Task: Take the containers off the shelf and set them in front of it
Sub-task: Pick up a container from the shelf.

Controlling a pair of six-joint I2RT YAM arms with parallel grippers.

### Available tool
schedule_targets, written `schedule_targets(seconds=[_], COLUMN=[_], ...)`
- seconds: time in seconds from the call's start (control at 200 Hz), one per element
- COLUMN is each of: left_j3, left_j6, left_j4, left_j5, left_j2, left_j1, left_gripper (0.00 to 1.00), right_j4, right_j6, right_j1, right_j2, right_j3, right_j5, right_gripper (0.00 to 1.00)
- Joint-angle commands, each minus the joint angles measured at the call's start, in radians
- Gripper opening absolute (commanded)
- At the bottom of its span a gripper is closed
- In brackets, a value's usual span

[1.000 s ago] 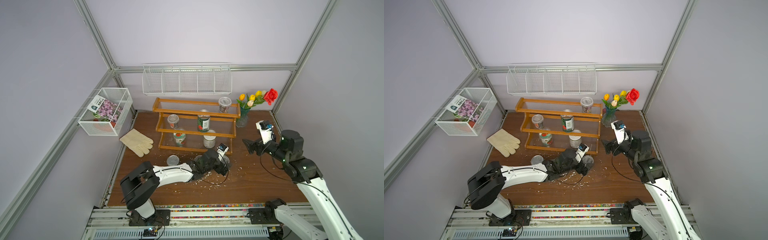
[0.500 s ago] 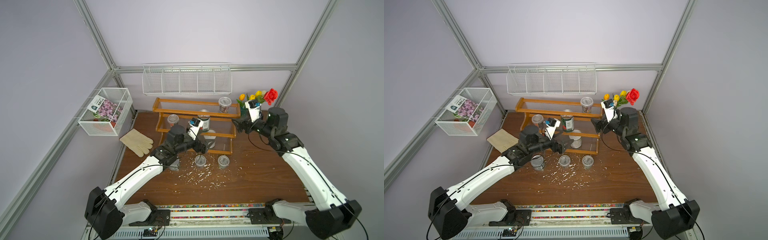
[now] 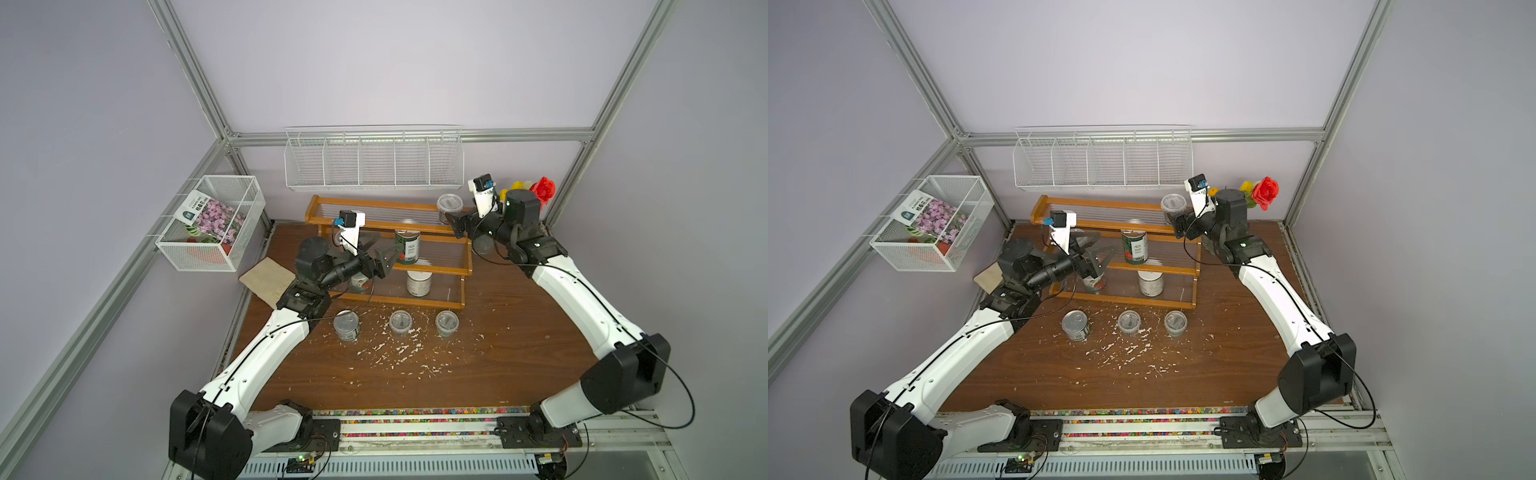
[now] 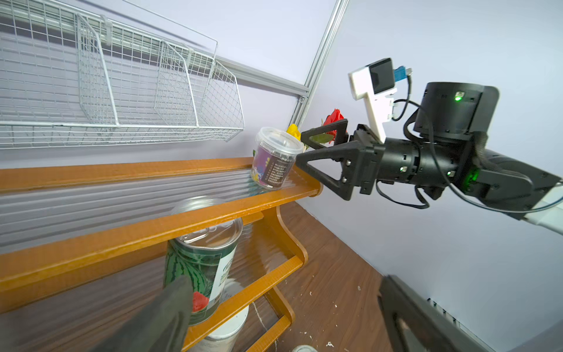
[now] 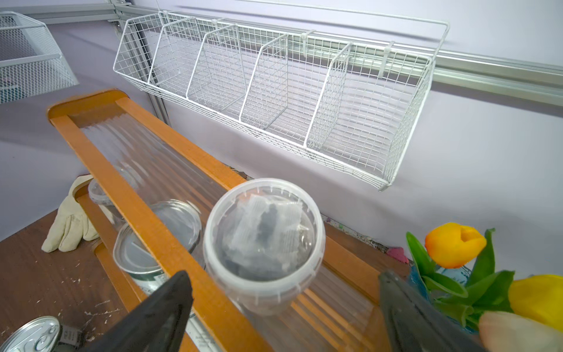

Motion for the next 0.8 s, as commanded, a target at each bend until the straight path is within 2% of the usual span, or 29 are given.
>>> schedule_targets(seconds=[0.0,0.175,0.27,0.43,0.64,0.795], left_j3=[-0.021,-0.038,-0.05,-0.066,-0.064,-0.044], left_j6=[-0.037,-0.052,-0.054,-0.057,-0.059,-0.056], left_j4=[0.056,0.065,0.067,0.069,0.067,0.06], left_j5=[0.017,0.017,0.016,0.016,0.024,0.035], left_j2=[0.003,0.002,-0.001,-0.008,-0.004,0.008], left_j1=[0.008,0.01,0.01,0.01,0.01,0.01], left_gripper=[0.99,0.99,0.99,0.99,0.99,0.99], right_j4=[0.045,0.052,0.046,0.034,0.035,0.024], right_j6=[0.013,0.023,0.02,0.01,-0.005,-0.016], right_j1=[0.011,0.013,0.015,0.014,0.015,0.023], right_j2=[0.035,0.089,0.111,0.113,0.071,-0.024], right_j3=[0.049,0.086,0.107,0.116,0.09,0.037], right_j5=[-0.014,-0.026,-0.042,-0.064,-0.076,-0.095], right_gripper=[0.98,0.97,0.88,0.68,0.63,0.62])
